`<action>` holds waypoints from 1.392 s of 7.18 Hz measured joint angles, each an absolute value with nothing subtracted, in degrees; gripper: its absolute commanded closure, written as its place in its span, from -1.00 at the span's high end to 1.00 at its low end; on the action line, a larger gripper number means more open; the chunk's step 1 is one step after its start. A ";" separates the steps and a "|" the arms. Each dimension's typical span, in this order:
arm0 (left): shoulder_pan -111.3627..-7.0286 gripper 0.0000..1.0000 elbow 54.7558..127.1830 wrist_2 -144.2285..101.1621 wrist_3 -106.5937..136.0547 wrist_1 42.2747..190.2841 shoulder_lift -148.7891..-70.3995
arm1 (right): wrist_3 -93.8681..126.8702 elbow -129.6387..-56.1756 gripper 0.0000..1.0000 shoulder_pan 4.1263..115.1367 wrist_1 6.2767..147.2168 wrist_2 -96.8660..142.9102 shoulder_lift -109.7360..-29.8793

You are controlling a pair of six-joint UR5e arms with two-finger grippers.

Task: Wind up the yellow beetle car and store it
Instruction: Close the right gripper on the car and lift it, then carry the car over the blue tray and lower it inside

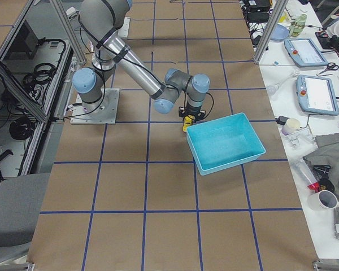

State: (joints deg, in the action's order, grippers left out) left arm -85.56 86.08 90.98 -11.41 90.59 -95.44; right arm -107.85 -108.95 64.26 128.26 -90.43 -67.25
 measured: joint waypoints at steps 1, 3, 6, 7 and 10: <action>-85.57 1.00 86.09 91.03 -11.13 90.65 -95.44 | -107.48 -108.91 -0.57 64.36 128.43 -90.47 -67.43; -85.60 1.00 86.09 91.11 -10.47 91.14 -95.17 | -106.28 -108.73 -0.71 65.31 127.17 -90.56 -69.78; -85.60 1.00 86.20 91.14 -10.29 91.05 -95.02 | -101.77 -104.17 -0.76 68.04 117.00 -90.45 -75.55; -85.61 1.00 86.24 91.14 -10.29 90.95 -95.03 | -102.43 -99.59 -0.81 67.99 114.04 -91.56 -75.02; -85.61 1.00 86.30 91.14 -10.28 90.81 -95.09 | -112.48 -83.27 -0.84 66.38 111.63 -96.03 -64.51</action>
